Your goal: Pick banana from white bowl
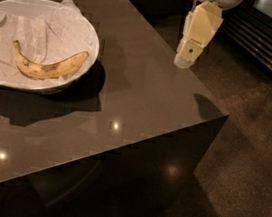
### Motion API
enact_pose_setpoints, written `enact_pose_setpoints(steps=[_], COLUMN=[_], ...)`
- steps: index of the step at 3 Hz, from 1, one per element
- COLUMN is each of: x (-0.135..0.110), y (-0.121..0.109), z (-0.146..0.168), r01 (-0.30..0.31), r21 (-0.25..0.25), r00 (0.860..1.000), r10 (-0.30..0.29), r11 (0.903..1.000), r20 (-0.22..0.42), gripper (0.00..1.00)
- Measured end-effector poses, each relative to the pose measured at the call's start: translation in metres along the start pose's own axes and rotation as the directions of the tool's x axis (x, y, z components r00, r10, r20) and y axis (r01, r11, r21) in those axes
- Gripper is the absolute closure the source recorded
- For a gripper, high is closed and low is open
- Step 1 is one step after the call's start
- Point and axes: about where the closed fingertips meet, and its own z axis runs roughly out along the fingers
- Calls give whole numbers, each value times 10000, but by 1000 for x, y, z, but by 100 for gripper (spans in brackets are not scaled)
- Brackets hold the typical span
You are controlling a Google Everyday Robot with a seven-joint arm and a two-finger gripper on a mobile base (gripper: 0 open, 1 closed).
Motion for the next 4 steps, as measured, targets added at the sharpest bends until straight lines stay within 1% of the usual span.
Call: enact_pose_setpoints(steps=[1, 2, 3, 4], x=[-6, -42, -85, -96], y=[-3, -11, -22, -23], z=[3, 6, 19, 20], r01=[104, 1097, 2258, 2360], r21=[80, 295, 177, 317], r00=[9993, 9929, 9737, 9705], r10=[-106, -1109, -2262, -2372], r11=[9999, 9935, 9740, 9712], r20=[370, 426, 268, 430], gripper=[0, 0, 0, 0])
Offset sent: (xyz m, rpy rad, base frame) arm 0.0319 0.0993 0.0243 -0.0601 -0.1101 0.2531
